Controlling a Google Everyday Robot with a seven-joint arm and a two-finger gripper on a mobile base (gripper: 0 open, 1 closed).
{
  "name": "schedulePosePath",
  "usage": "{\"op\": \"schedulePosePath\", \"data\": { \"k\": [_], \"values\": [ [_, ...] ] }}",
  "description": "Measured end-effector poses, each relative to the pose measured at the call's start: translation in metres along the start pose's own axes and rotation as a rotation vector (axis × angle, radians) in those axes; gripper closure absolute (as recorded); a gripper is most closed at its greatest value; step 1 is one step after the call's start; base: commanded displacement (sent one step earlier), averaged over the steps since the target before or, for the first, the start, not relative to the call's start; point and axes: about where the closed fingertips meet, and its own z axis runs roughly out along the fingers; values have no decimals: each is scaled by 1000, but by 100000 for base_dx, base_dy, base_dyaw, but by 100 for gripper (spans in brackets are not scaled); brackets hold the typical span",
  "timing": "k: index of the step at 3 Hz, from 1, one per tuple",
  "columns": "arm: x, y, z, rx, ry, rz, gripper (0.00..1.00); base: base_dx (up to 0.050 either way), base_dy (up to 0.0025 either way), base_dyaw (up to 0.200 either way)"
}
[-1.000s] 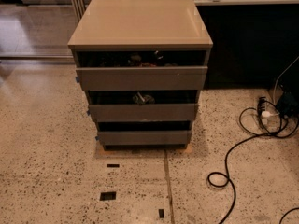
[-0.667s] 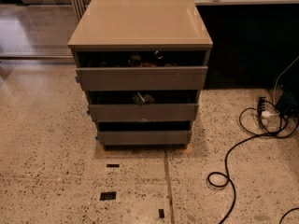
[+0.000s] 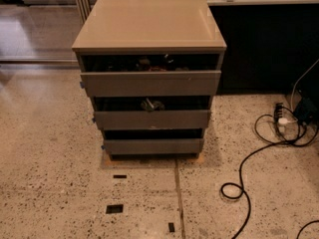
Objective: Place redbull can into top drawer
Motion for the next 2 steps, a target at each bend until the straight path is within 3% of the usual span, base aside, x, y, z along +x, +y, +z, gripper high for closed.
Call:
{"op": "schedulePosePath", "data": {
  "k": [1, 2],
  "values": [
    [-28, -32, 67, -104, 22, -201, 0, 0, 0, 0],
    [-24, -45, 89, -120, 66, -292, 0, 0, 0, 0]
  ]
}}
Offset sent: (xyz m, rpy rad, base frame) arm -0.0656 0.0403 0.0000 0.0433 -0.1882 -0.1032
